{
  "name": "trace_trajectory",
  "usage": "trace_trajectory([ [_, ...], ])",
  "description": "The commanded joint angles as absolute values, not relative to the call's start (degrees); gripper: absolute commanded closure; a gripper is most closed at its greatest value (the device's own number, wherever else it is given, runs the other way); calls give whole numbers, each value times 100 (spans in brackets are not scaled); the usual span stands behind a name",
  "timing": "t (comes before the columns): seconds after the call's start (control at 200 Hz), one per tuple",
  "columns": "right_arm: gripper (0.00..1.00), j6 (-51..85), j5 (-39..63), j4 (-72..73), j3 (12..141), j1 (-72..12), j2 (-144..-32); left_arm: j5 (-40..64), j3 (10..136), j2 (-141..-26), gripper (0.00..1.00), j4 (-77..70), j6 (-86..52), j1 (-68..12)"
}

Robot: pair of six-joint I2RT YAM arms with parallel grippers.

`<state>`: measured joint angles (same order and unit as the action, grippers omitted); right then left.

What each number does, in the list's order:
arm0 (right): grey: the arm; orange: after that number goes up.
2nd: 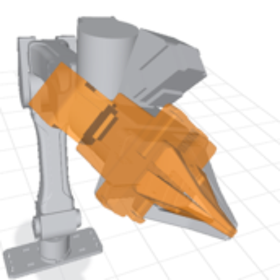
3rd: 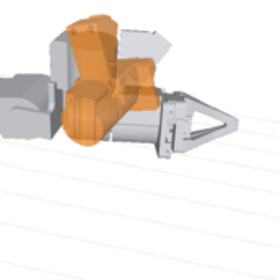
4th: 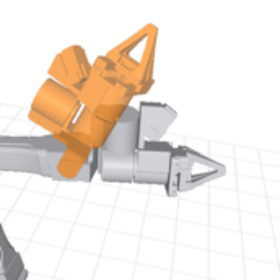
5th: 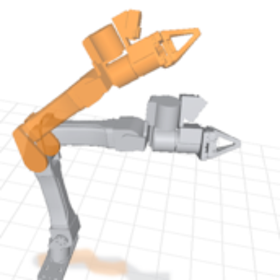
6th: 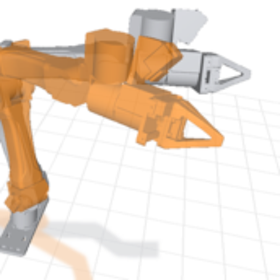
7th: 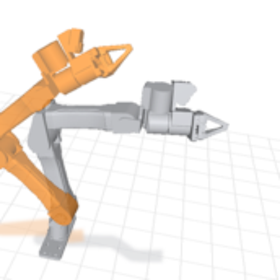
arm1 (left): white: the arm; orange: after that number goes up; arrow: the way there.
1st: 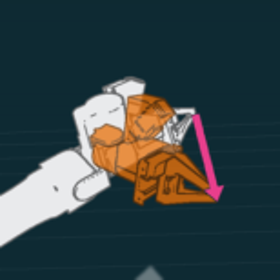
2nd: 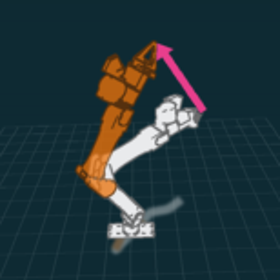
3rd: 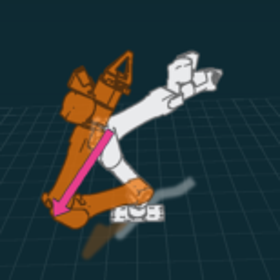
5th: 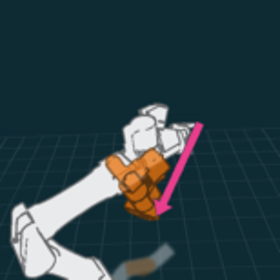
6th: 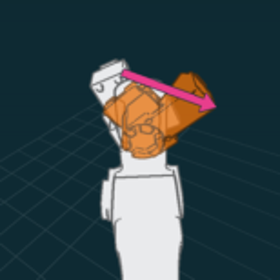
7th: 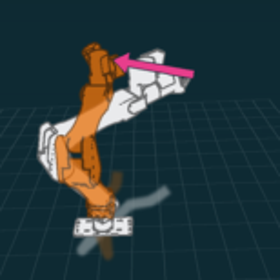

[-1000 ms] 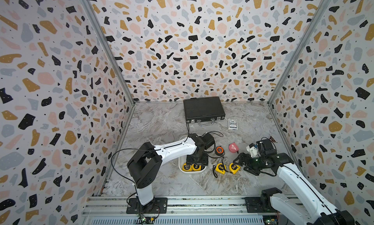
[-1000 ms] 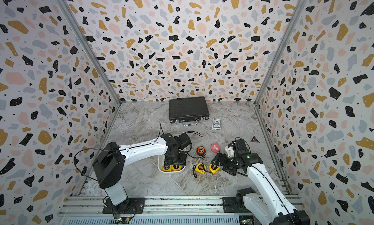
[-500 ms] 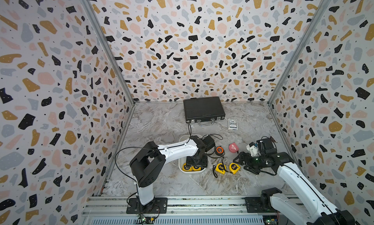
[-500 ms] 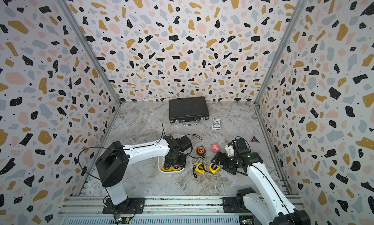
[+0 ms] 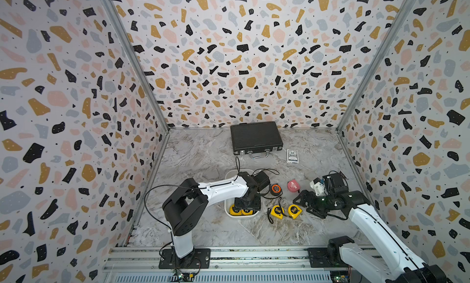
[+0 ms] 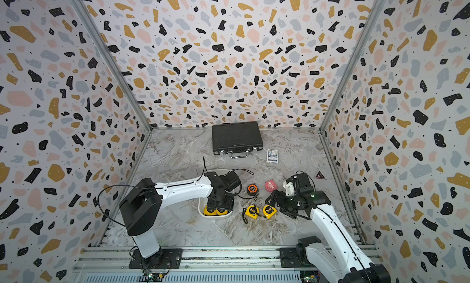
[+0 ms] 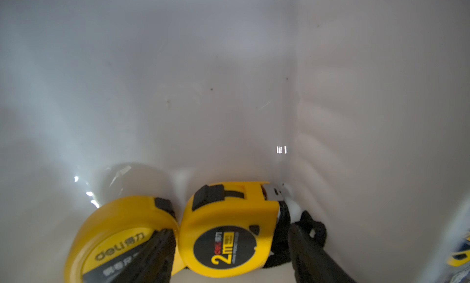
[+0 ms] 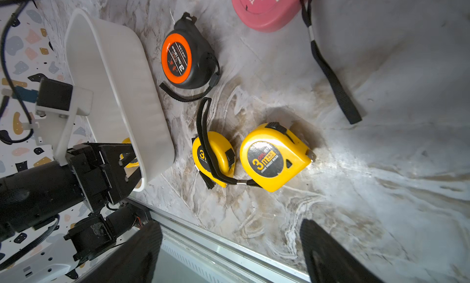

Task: Take the tape measure out of the storage box
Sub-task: Pick up the tape measure from the storage box.

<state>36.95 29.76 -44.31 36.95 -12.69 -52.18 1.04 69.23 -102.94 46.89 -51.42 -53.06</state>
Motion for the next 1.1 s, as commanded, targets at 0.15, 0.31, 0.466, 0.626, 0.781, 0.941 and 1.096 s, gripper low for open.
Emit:
trace_trajectory([
  [0.15,9,3620,2907,-4540,3905,-1252,-5187,208,6785,-10046,26,4585,-5251,-5344],
  [0.31,9,3618,2900,-4534,3901,-1248,-5201,268,6761,-10179,26,4527,-5238,-5351],
  [0.466,9,3614,2902,-4538,3919,-1248,-5197,325,6758,-10299,26,4429,-5249,-5375],
  [0.626,9,3616,2909,-4509,3917,-1249,-5203,333,6768,-10462,27,4407,-5242,-5383],
  [0.781,9,3639,2918,-4457,3926,-1248,-5221,352,6794,-10605,27,4391,-5221,-5397],
  [0.941,9,3634,2944,-4437,3933,-1248,-5238,352,6803,-10670,27,4384,-5210,-5405],
  [1.096,9,3630,2949,-4430,3934,-1248,-5255,395,6776,-10729,31,4359,-5188,-5438],
])
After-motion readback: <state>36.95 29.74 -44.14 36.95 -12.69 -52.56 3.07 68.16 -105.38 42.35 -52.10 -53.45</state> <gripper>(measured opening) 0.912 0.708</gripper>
